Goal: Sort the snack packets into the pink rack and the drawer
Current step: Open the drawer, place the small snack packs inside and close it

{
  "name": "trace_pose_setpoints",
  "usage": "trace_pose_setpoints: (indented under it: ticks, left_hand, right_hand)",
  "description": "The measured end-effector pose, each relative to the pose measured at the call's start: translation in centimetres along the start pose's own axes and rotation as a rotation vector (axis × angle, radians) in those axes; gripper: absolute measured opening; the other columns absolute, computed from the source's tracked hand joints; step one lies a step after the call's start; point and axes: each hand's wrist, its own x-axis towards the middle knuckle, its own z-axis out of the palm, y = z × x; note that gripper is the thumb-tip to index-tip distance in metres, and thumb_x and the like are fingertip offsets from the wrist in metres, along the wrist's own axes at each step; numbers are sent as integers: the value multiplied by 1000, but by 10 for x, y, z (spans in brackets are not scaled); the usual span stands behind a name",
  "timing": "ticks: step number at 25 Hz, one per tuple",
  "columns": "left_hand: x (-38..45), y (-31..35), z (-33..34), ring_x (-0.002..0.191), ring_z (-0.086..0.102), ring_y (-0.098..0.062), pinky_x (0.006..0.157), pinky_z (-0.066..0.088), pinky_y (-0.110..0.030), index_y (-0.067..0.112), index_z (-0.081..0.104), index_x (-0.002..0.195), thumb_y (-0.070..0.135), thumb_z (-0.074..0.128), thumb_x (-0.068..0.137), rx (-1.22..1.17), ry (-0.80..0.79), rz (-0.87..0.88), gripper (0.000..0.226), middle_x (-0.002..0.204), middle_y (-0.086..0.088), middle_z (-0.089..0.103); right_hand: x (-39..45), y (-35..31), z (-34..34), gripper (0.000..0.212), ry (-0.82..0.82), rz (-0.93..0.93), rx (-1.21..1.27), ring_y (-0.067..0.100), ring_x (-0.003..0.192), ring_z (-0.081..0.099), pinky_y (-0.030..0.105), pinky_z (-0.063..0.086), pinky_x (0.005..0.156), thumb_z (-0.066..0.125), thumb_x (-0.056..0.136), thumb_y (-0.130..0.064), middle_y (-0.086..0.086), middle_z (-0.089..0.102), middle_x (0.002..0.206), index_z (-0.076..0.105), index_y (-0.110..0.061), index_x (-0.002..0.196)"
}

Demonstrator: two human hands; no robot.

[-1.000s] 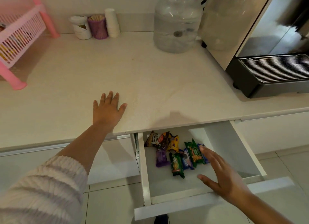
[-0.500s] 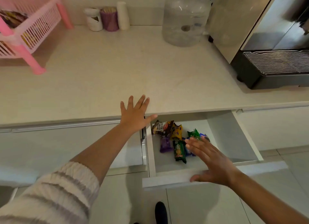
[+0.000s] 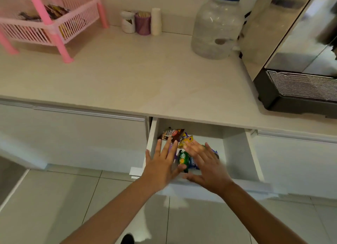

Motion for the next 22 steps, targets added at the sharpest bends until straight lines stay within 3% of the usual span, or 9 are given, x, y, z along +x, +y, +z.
trace_pose_setpoints:
  ticks: [4, 12, 17, 22]
  left_hand:
    - [-13, 0, 4, 135, -34, -24, 113, 0, -58, 34, -38, 129, 86, -1, 61, 182, 5, 149, 93, 147, 4, -35]
    - [-6, 0, 6, 133, -36, -24, 108, -17, -49, 30, -42, 127, 91, 1, 57, 255, 65, 85, 103, 144, 3, -38]
    - [4, 0, 2, 132, -37, -23, 110, -16, -48, 29, -42, 127, 92, -2, 55, 257, 83, 70, 103, 142, 4, -40]
    - [21, 0, -6, 134, -35, -24, 107, -21, -52, 26, -32, 134, 90, 0, 58, 297, 112, 54, 104, 148, 3, -30]
  right_hand:
    - [-24, 33, -2, 85, -132, -30, -12, 5, 143, -10, 42, -9, 117, 32, 74, -81, -20, -3, 151, -8, -46, 140]
    - [-31, 46, -12, 89, -119, -48, -52, 13, 142, -3, 50, -6, 115, 39, 72, -80, -11, 7, 152, -1, -38, 140]
    - [-23, 55, -9, 92, -116, -30, -49, 12, 142, -8, 45, -14, 112, 38, 70, -81, -13, -1, 150, -7, -40, 139]
    - [-3, 71, -5, 95, -106, 33, -30, 2, 140, -18, 37, -25, 110, 38, 65, -85, -20, -15, 150, -18, -53, 134]
